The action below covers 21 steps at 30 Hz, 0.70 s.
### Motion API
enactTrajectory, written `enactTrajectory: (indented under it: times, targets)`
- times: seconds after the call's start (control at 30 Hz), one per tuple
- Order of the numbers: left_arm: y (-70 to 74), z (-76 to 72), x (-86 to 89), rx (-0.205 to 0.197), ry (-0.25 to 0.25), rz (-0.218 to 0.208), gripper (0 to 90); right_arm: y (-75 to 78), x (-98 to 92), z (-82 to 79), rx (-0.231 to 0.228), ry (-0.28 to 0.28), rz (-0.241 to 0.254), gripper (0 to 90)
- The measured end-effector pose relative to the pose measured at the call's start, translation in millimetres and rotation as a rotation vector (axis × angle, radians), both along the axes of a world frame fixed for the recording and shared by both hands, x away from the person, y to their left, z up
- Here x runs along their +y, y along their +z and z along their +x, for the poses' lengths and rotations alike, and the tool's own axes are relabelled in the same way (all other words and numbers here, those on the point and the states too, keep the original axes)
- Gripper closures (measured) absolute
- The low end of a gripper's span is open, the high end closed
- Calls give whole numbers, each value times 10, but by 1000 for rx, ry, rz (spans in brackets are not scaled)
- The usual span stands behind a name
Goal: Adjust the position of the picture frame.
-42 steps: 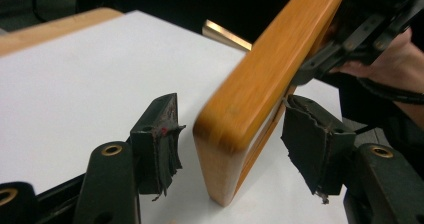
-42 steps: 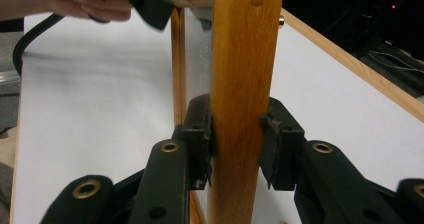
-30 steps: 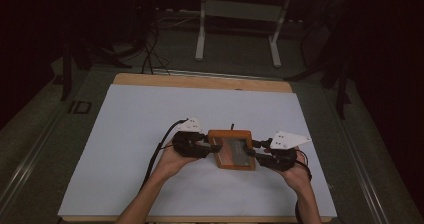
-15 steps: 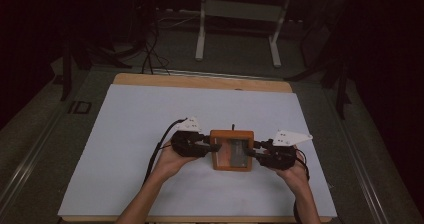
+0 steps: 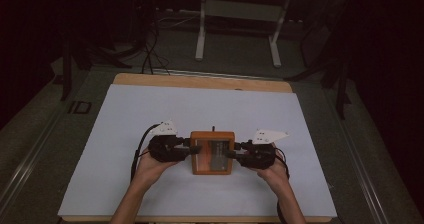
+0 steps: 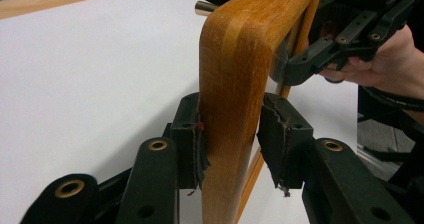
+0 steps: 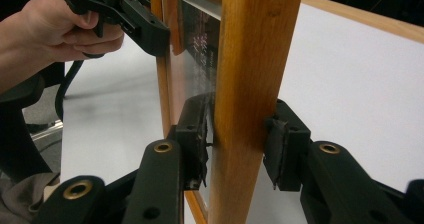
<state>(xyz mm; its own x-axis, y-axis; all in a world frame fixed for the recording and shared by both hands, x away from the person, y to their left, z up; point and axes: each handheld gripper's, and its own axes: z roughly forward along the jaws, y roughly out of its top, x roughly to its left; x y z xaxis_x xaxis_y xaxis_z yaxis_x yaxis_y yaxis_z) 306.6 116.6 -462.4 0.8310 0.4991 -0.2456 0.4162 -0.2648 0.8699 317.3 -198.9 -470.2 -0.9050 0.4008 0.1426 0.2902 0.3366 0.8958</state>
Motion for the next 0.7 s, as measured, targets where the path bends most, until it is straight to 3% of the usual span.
enactTrajectory:
  times: [0.3,0.57,0.7]
  targets:
    - [-9,2,15,30,20,9,630,-35,51,27,30,-3,3,634]
    - [-51,37,-18,33,56,-9,632,-107,45,76,45,-31,-2,616]
    - [-70,65,-50,21,91,6,616,-112,63,91,44,-51,-11,607]
